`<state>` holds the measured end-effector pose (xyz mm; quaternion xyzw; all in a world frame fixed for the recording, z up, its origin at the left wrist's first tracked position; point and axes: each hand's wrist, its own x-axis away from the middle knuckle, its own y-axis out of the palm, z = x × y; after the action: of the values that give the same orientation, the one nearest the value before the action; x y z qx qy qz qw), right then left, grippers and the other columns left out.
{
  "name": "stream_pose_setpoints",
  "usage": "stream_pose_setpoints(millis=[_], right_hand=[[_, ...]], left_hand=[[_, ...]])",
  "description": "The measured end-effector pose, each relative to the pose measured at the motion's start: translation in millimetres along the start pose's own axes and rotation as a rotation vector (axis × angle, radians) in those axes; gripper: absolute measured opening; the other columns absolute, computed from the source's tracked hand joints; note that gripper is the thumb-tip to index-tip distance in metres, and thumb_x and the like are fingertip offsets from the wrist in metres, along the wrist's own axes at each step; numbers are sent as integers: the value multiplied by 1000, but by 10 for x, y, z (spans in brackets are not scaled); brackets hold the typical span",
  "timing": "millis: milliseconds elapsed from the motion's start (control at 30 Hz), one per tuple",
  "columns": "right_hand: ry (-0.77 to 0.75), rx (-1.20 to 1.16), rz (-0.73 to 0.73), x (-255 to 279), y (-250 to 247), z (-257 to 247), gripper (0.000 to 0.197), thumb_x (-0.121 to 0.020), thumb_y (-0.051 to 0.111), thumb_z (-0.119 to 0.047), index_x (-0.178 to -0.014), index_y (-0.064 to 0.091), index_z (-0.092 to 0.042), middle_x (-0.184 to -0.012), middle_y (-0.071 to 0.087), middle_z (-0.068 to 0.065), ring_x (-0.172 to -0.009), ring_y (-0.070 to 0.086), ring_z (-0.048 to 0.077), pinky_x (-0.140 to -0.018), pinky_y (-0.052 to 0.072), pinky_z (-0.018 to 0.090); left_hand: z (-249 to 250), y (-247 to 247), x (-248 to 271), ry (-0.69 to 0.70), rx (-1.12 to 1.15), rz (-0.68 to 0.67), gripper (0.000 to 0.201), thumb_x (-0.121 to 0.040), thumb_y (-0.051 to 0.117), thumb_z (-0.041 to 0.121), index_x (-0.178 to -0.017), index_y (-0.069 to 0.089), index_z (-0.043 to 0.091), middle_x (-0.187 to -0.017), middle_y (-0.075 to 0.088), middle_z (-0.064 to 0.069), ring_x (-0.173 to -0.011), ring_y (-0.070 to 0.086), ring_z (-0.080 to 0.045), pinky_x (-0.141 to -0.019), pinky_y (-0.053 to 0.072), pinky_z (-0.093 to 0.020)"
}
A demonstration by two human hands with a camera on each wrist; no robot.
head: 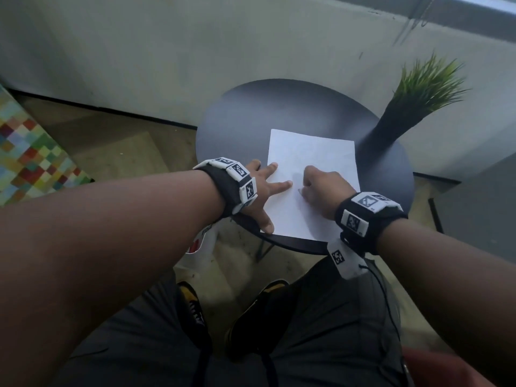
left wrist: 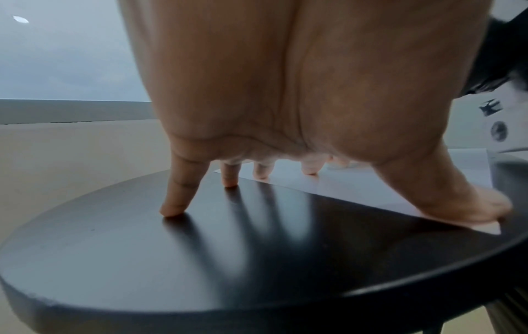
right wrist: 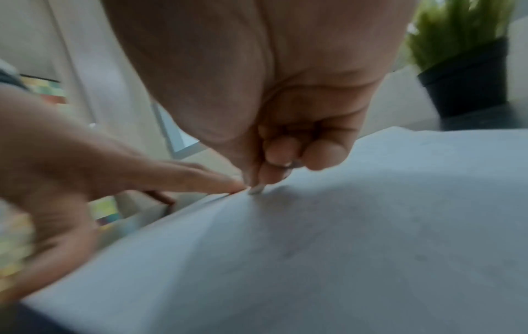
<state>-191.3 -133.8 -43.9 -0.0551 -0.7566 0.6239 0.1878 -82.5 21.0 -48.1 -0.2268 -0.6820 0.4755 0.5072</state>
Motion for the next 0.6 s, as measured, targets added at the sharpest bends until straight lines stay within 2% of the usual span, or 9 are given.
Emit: stream_pose_setpoints(millis=[67, 133, 200, 300, 333, 400, 467, 533, 600], right_hand=[[-208, 25, -118, 108, 53, -140, 15, -91, 50, -30, -104, 54, -22, -94, 66, 9, -83, 59, 30, -75, 51, 37], [-377, 2, -284, 263, 48, -225, 10, -90, 57, -26, -98, 59, -21, -86, 64, 1, -79, 56, 23, -72, 47, 31], [-313, -35, -261, 198, -25, -129, 3, -90, 58, -25, -91, 56, -23, -90, 65, -2, -81, 56, 19, -73, 45, 28], [-67, -30, -26, 80, -5, 19, 8, -93, 51, -31, -94, 51, -23, -97, 67, 8, -82, 59, 28, -73, 50, 35], [-93, -1, -17, 120, 21, -19, 12, -94, 49, -31, -101, 53, -23, -99, 67, 9, -85, 60, 29, -74, 50, 35], [-264, 17, -123, 252, 71, -198, 18, -94, 50, -30, -110, 55, -22, -96, 66, 5, -89, 62, 28, -72, 46, 31], [-403, 6, -247, 362, 58, -303, 10, -92, 55, -27, -99, 57, -21, -80, 59, -3, -80, 58, 23, -66, 39, 27], [-287, -48, -177, 240, 9, -182, 8, -89, 56, -23, -97, 59, -22, -81, 56, -7, -81, 57, 20, -69, 37, 26], [-3, -141, -71, 48, -31, 43, 10, -89, 57, -26, -97, 60, -20, -91, 62, -2, -88, 58, 22, -71, 39, 28]], left_hand=[[-5, -13, -16, 6, -4, -10, 115, -67, 68, 81, -155, 1, 50, -168, -6, -8, -148, 9, -41, -107, 32, -61], [-6, -26, -36, 8, -15, -30, 118, -65, 68, 82, -155, -2, 51, -168, -7, -9, -147, 8, -43, -109, 30, -61], [-1, -30, -63, 8, -9, -24, 119, -62, 68, 83, -153, -2, 53, -168, -6, -7, -146, 10, -43, -108, 32, -60], [-3, -20, -55, 2, -5, -20, 118, -61, 69, 83, -151, -1, 55, -167, -4, -6, -145, 12, -42, -106, 34, -59], [-4, -19, -53, 3, -5, -18, 117, -61, 69, 83, -151, -1, 56, -167, -4, -6, -145, 12, -42, -106, 34, -59], [-4, -26, -52, 6, -8, -27, 117, -63, 69, 82, -152, -2, 55, -168, -6, -6, -147, 10, -42, -107, 33, -60], [-3, -40, -48, 0, -22, -44, 119, -64, 68, 82, -153, -5, 53, -168, -10, -7, -148, 7, -43, -110, 29, -60], [10, -45, -51, -2, -14, -44, 119, -64, 70, 80, -153, -4, 53, -168, -8, -6, -148, 7, -42, -109, 31, -60], [24, -39, -39, -9, -9, -39, 118, -65, 71, 79, -153, -2, 53, -168, -6, -5, -148, 8, -40, -107, 33, -59]])
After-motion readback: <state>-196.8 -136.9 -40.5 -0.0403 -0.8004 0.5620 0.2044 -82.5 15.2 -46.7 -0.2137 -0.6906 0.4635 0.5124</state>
